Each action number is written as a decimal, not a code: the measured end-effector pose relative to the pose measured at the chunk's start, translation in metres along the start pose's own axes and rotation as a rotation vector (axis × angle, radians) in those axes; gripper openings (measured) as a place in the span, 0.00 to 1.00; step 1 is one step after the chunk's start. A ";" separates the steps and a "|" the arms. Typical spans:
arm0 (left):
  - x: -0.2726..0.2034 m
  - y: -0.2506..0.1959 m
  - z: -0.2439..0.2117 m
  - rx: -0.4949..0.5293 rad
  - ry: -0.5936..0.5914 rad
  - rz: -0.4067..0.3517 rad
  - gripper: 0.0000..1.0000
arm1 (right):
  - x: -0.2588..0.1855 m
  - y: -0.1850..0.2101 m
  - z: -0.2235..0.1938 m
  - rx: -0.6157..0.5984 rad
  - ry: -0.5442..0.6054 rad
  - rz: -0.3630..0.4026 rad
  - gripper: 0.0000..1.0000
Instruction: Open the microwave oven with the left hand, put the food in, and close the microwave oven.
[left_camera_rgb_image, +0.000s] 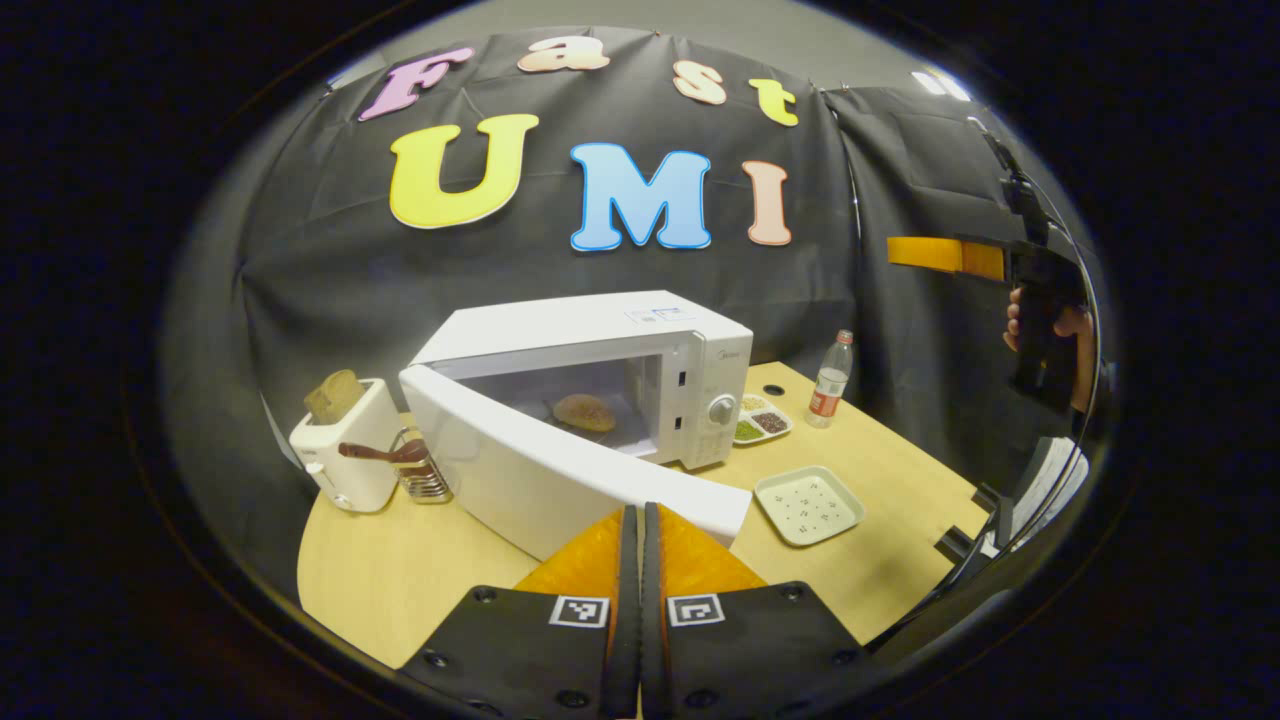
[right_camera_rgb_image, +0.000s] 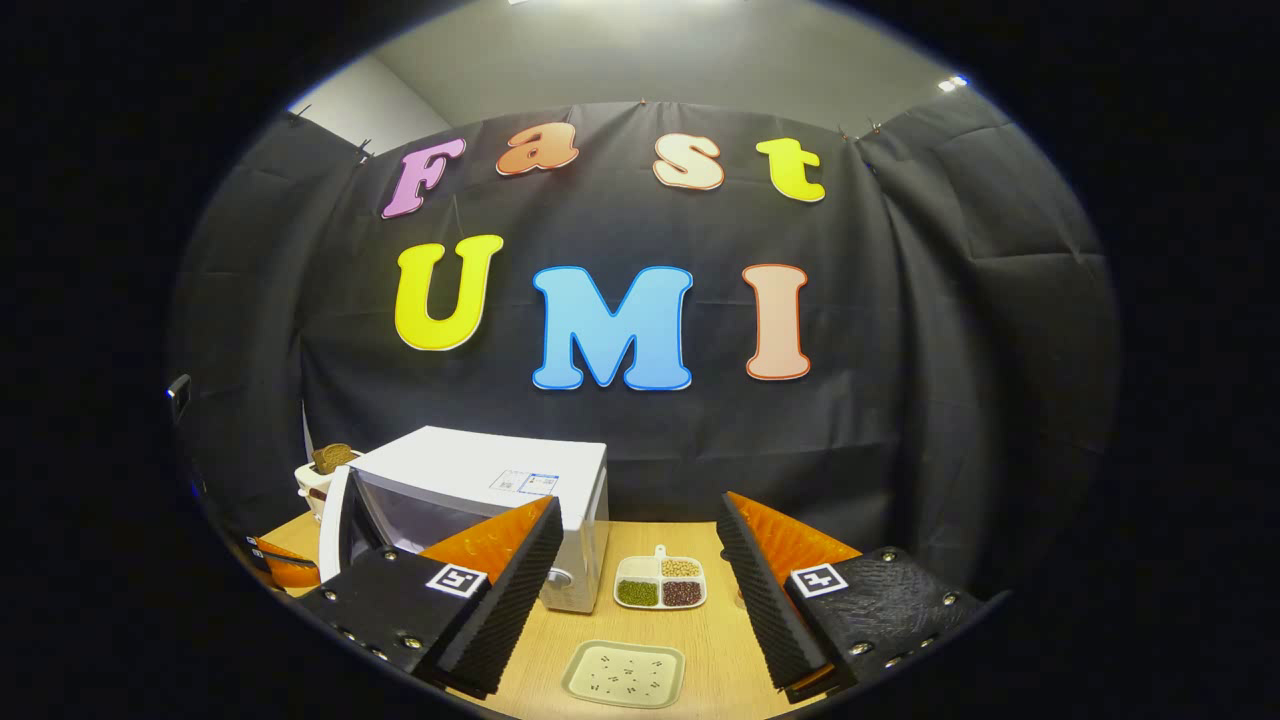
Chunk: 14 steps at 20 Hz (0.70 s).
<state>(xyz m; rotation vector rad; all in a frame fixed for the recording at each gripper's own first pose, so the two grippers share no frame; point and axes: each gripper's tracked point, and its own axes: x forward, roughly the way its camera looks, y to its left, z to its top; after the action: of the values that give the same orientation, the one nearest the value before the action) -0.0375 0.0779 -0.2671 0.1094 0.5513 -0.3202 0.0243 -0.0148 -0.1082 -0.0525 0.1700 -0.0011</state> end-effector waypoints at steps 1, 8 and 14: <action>0.006 -0.003 0.003 0.000 0.000 -0.006 0.07 | 0.001 -0.003 -0.002 0.000 0.004 -0.002 0.95; 0.047 -0.017 0.023 -0.003 -0.014 -0.033 0.08 | 0.005 -0.026 0.000 0.000 0.008 -0.032 0.95; 0.086 -0.023 0.033 -0.001 -0.015 -0.048 0.08 | 0.004 -0.046 -0.001 -0.009 0.018 -0.067 0.95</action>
<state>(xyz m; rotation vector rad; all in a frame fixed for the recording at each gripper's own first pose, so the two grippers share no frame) 0.0405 0.0267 -0.2852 0.0925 0.5400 -0.3674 0.0286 -0.0610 -0.1078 -0.0672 0.1860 -0.0672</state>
